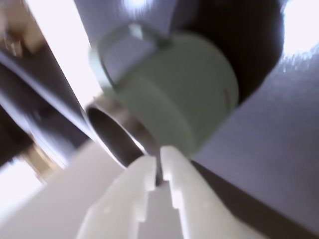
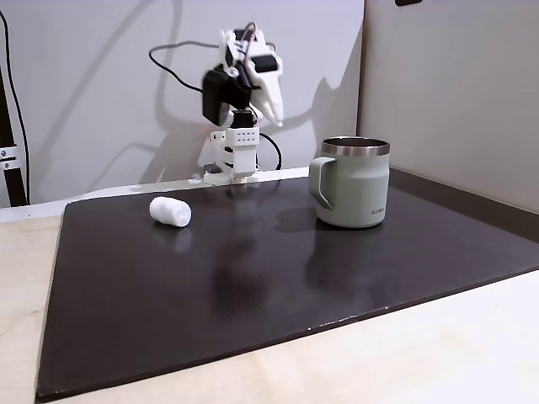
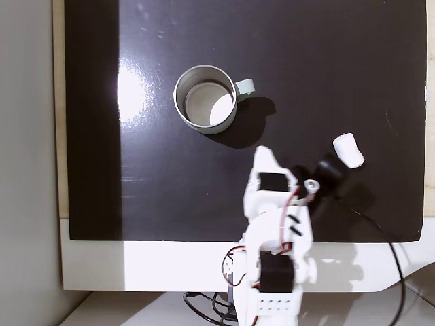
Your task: Grasp a gauze and put it in the cup.
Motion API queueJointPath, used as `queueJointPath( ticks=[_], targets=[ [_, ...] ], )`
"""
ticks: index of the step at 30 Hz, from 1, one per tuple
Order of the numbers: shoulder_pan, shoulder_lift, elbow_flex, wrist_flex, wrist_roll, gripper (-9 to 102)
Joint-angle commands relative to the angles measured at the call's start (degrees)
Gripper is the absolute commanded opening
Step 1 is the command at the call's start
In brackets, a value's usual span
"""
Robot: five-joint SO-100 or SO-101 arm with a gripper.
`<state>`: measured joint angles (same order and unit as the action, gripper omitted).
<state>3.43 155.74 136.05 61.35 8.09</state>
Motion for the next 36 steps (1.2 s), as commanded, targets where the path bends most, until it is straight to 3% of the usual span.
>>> queueJointPath(
  ticks=[1, 5, 13, 23, 36],
  targets=[
    [5.0, -4.2, -9.3, 1.8, 1.1, 0],
    [10.9, -6.2, -13.3, 3.6, 1.2, 3],
    [18.9, -9.4, -16.8, 8.9, 2.4, 22],
    [27.9, -32.5, -32.3, 20.3, 5.4, 26],
    [33.9, -55.1, -42.2, 21.4, 2.0, 31]
  ],
)
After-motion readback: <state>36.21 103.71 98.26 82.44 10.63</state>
